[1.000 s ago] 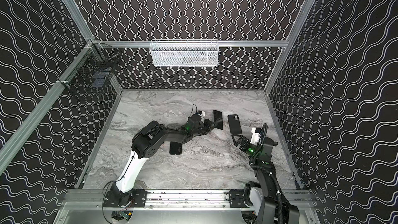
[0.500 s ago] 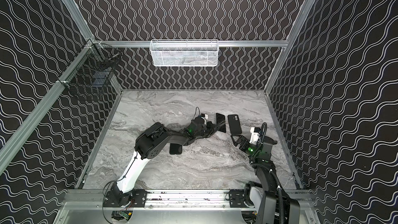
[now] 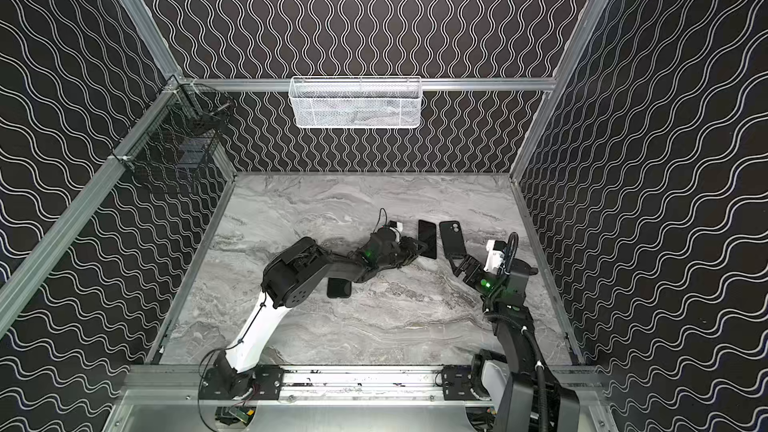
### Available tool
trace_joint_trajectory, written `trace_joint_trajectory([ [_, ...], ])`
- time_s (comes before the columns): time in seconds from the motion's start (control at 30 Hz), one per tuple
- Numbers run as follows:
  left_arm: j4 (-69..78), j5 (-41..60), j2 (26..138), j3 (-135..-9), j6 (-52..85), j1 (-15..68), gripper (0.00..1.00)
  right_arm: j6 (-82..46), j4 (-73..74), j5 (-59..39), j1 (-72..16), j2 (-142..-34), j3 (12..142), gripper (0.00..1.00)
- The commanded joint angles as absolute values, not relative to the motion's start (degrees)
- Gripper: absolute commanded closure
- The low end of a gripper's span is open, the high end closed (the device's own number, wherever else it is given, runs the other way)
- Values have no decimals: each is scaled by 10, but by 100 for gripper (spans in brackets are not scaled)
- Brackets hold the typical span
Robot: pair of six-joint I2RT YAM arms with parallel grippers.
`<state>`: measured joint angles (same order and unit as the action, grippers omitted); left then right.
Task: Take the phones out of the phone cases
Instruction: 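Lower the bare phone flat onto the table with the left gripper, then withdraw the left gripper while the right gripper moves over the phones nearer the robot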
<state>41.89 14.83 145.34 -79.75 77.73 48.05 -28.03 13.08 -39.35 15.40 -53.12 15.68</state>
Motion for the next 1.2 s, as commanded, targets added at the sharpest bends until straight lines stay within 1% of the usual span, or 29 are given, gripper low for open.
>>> trace_joint_trajectory([
  [0.0, 424, 143, 1443, -795, 763, 481, 63, -286, 140, -373, 154, -513, 152, 1],
  [0.13, 424, 141, 1437, -788, 760, 481, 60, -275, 130, -375, 154, -503, 153, 1],
  [0.23, 417, 141, 1431, -781, 755, 481, 55, -287, 137, -375, 154, -503, 149, 1],
  [0.3, 413, 138, 1423, -773, 751, 481, 52, -282, 113, -363, 154, -501, 159, 1],
  [0.37, 408, 135, 1414, -766, 743, 481, 51, -279, 96, -353, 154, -494, 164, 1],
  [0.5, 391, 140, 1406, -766, 730, 481, 42, -265, 53, -338, 154, -486, 177, 1],
  [0.63, 388, 141, 1401, -761, 729, 482, 38, -251, 34, -338, 154, -483, 186, 1],
  [0.7, 381, 147, 1395, -761, 723, 482, 36, -246, 21, -338, 154, -475, 190, 6],
  [0.77, 381, 145, 1388, -755, 715, 482, 33, -242, 15, -334, 154, -460, 187, 6],
  [0.8, 380, 145, 1384, -750, 711, 482, 29, -240, 16, -328, 154, -456, 184, 5],
  [0.83, 380, 143, 1381, -746, 709, 482, 27, -240, 9, -321, 153, -454, 185, 4],
  [0.9, 382, 144, 1369, -734, 707, 482, 26, -236, -20, -311, 154, -459, 197, 1],
  [1.03, 378, 156, 1337, -713, 693, 481, 24, -249, -38, -302, 152, -461, 204, 1],
  [1.1, 366, 163, 1317, -704, 682, 480, 20, -248, -40, -294, 148, -455, 205, 1],
  [1.17, 345, 167, 1290, -691, 664, 477, 19, -244, -54, -273, 133, -449, 214, 1],
])
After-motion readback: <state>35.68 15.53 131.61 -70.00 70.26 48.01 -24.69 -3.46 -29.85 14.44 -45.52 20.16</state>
